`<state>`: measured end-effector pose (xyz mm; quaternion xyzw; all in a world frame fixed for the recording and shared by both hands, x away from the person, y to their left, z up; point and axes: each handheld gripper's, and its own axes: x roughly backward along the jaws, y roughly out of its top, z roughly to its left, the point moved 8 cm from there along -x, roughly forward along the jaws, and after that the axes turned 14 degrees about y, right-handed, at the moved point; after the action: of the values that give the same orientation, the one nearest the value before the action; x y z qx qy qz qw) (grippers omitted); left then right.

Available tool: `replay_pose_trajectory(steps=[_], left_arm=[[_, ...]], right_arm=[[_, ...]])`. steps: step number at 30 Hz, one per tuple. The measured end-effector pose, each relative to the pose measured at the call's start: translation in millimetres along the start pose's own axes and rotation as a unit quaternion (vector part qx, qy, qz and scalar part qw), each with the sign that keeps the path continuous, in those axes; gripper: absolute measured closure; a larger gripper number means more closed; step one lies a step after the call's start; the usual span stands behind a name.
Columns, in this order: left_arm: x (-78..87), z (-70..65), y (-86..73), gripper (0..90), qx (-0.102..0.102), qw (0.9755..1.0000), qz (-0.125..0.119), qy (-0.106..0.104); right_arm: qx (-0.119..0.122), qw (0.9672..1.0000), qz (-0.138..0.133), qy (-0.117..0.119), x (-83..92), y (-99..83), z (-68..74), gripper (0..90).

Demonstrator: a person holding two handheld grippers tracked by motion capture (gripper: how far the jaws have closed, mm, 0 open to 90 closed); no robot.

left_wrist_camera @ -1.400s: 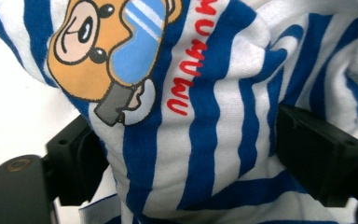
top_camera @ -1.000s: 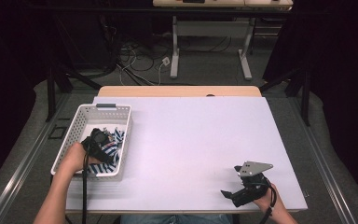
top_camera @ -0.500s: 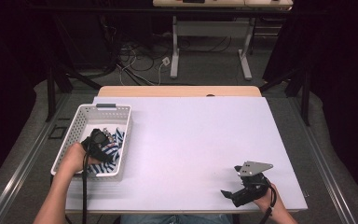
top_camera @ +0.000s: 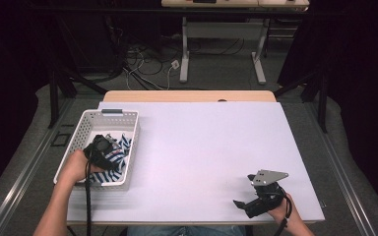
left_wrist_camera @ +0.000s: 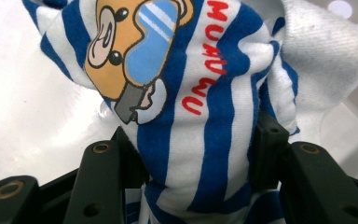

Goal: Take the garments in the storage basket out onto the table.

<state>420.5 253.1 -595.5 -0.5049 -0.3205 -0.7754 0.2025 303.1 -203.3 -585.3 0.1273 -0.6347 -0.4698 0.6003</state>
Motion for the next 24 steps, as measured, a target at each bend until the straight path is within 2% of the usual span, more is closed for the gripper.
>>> replay_pose_trajectory(steps=[10,11,13,17,24], left_arm=[[6.7,3.1,-3.5,50.5,-0.009,0.9999,-0.009,0.003],[7.4,2.4,-3.9,50.5,-0.002,0.9999,-0.012,0.001],[8.7,3.5,-4.4,50.5,-0.001,0.9999,-0.017,0.001],[11.3,5.9,-4.9,50.5,-0.007,0.9997,-0.024,0.006],[16.3,6.6,-4.6,50.5,-0.011,0.9990,-0.043,-0.004]], right_arm=[[0.000,1.0000,-0.003,0.000,-0.8,0.1,-0.7,0.2],[0.000,1.0000,0.001,0.000,-0.7,-0.2,-0.6,0.3],[0.001,1.0000,0.002,0.001,-0.6,-0.3,-0.5,0.3],[-0.001,1.0000,-0.001,-0.001,0.0,-0.5,-1.1,0.3],[-0.002,1.0000,-0.002,-0.002,0.2,-0.4,-1.0,0.3]])
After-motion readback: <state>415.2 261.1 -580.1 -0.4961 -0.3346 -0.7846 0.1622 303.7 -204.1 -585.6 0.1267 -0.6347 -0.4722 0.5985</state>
